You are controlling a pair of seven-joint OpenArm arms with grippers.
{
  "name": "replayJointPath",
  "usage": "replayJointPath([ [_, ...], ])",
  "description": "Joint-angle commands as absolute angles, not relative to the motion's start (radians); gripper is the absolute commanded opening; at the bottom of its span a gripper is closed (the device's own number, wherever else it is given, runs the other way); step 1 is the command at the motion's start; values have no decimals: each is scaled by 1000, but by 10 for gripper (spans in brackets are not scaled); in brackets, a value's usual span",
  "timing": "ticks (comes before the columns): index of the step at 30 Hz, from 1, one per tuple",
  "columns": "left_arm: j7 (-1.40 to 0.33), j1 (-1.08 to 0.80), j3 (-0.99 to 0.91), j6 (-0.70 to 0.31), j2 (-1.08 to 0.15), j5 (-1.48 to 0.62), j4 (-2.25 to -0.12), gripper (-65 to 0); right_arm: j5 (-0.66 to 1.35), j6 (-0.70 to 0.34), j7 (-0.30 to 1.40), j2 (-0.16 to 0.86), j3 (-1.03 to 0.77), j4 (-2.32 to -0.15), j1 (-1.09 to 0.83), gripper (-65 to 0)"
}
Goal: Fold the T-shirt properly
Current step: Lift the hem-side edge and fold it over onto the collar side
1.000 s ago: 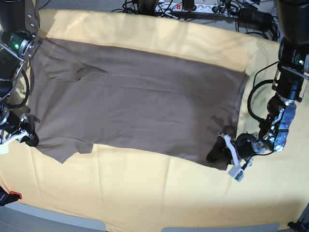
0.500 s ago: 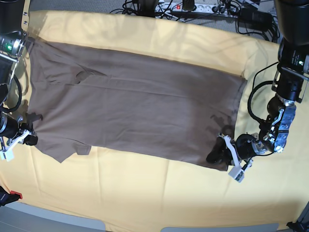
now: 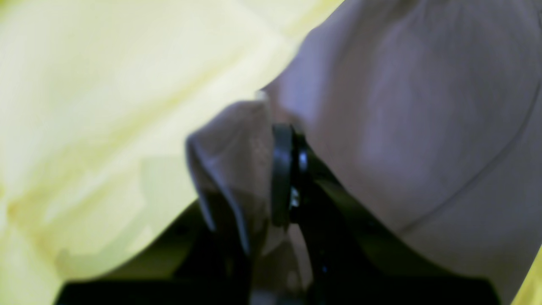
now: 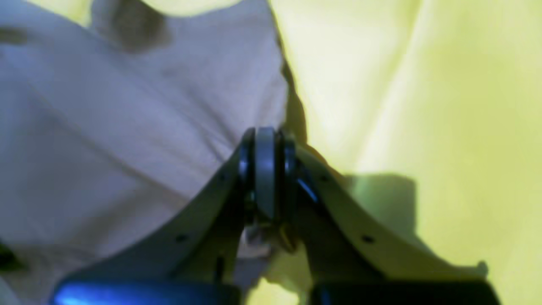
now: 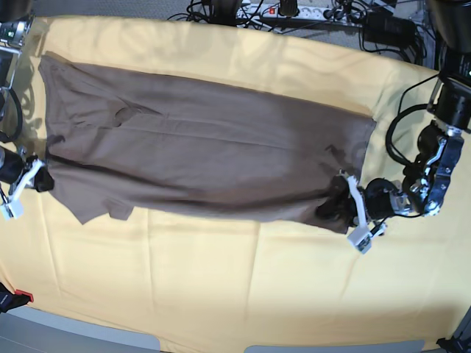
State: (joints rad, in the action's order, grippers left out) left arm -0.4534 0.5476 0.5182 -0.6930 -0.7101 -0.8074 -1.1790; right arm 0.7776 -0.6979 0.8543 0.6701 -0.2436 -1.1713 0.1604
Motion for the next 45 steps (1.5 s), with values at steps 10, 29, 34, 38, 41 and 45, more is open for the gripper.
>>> replayJointPath([
  [10, -524, 568, 510, -698, -804, -948, -1205, -650, 785, -698, 835, 715, -253, -1194, 175, -650],
  [29, -981, 568, 510, -698, -939, -1264, -1369, -650, 860, -698, 993, 757, -253, -1194, 175, -650],
  [34, -1166, 562, 510, -698, -939, -1460, -1369, -650, 861, -698, 1011, 760, -253, -1194, 175, -650],
  [38, -1266, 559, 510, -698, -938, -1484, -1369, -650, 861, -698, 1019, 760, -253, -1194, 175, -650],
  [41, -1277, 543, 510, -698, -936, -1484, -1369, -650, 862, -698, 1019, 760, -253, -1194, 175, -650],
  [45, -1277, 501, 510, -698, -936, -1484, -1368, -550, 862, -698, 1018, 760, -253, -1194, 176, -440],
])
